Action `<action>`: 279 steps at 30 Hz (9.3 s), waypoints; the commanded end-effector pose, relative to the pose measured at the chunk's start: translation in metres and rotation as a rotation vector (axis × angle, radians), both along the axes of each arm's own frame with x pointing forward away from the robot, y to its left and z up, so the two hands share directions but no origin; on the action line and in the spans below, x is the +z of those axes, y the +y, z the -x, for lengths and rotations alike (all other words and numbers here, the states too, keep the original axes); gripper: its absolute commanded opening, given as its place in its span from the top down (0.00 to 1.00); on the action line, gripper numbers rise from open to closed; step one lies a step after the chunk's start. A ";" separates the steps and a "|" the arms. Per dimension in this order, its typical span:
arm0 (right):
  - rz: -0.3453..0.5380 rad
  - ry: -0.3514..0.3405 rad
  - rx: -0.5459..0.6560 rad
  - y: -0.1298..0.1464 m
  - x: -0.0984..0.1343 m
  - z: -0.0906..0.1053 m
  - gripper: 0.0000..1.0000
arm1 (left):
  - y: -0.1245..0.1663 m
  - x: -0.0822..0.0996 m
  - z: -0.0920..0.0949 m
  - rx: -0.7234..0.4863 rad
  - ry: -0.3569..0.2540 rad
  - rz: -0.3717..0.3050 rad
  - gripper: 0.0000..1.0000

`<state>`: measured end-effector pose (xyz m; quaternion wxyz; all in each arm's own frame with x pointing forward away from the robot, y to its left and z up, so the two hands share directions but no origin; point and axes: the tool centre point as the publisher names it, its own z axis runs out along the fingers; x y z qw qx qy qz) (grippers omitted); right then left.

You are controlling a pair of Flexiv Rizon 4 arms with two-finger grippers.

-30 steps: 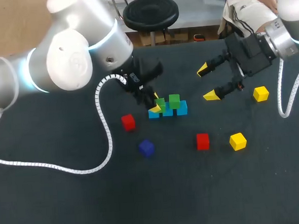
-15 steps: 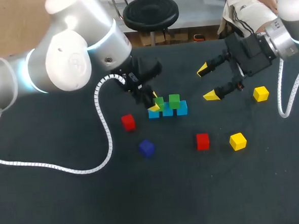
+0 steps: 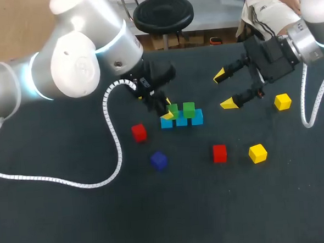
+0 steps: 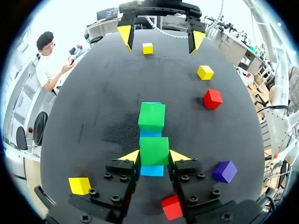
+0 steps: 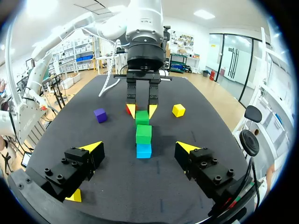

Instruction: Place the blue cubes, place green cubes on the blue cubes, place the yellow cubes on the green cubes, then place the red cubes on the yellow cubes, and place purple cube on the red cubes.

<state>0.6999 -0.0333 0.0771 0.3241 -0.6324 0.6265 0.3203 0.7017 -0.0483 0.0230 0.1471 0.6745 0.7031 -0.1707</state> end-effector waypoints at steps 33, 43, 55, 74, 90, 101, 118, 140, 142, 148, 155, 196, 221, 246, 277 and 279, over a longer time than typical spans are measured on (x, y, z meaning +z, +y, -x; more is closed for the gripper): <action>0.000 -0.002 -0.001 0.000 0.000 0.001 0.00 | -0.002 -0.008 -0.008 -0.006 0.019 0.003 1.00; 0.000 -0.002 -0.001 0.000 0.000 0.001 0.00 | 0.000 -0.006 -0.003 0.007 0.025 -0.003 0.00; 0.000 -0.002 -0.001 0.000 0.000 0.001 0.00 | 0.009 0.012 0.006 0.029 -0.030 0.048 0.00; 0.000 -0.002 -0.001 0.000 0.000 0.001 0.00 | 0.038 0.018 0.030 0.037 -0.101 0.209 0.00; 0.000 -0.002 -0.001 0.000 0.000 0.001 0.00 | 0.058 0.014 0.032 -0.044 -0.036 0.351 0.00; 0.000 -0.002 -0.001 0.000 0.000 0.001 0.00 | 0.060 0.036 0.026 -0.104 -0.067 0.364 0.00; 0.000 -0.002 -0.001 0.000 0.000 0.001 0.00 | 0.070 0.057 -0.012 -0.136 -0.054 0.221 0.00; 0.000 -0.002 -0.001 0.000 0.000 0.001 0.00 | 0.083 0.058 -0.027 -0.142 -0.056 0.150 0.00; 0.000 -0.002 -0.001 0.000 0.000 0.001 0.00 | 0.083 0.058 -0.027 -0.142 -0.056 0.150 0.00; 0.000 -0.002 -0.001 0.000 0.000 0.001 0.00 | 0.080 0.061 -0.029 -0.124 -0.067 0.187 0.00; 0.000 -0.002 -0.001 0.000 0.000 0.001 0.00 | 0.081 0.069 -0.029 -0.072 -0.084 0.232 0.00; 0.268 0.003 0.054 -0.078 -0.018 0.123 0.00 | 0.079 0.067 -0.028 -0.074 -0.068 0.246 0.00; 0.126 0.035 0.208 -0.088 -0.075 0.108 0.00 | 0.079 0.067 -0.028 -0.074 -0.068 0.246 0.00; 0.083 0.056 0.258 -0.075 -0.087 0.113 0.75 | 0.079 0.067 -0.028 -0.074 -0.068 0.246 0.00; 0.133 0.046 0.079 -0.022 -0.016 0.084 1.00 | 0.079 0.067 -0.028 -0.074 -0.068 0.246 0.00; 0.141 0.054 0.075 -0.014 -0.012 0.081 1.00 | 0.079 0.067 -0.028 -0.074 -0.068 0.246 0.00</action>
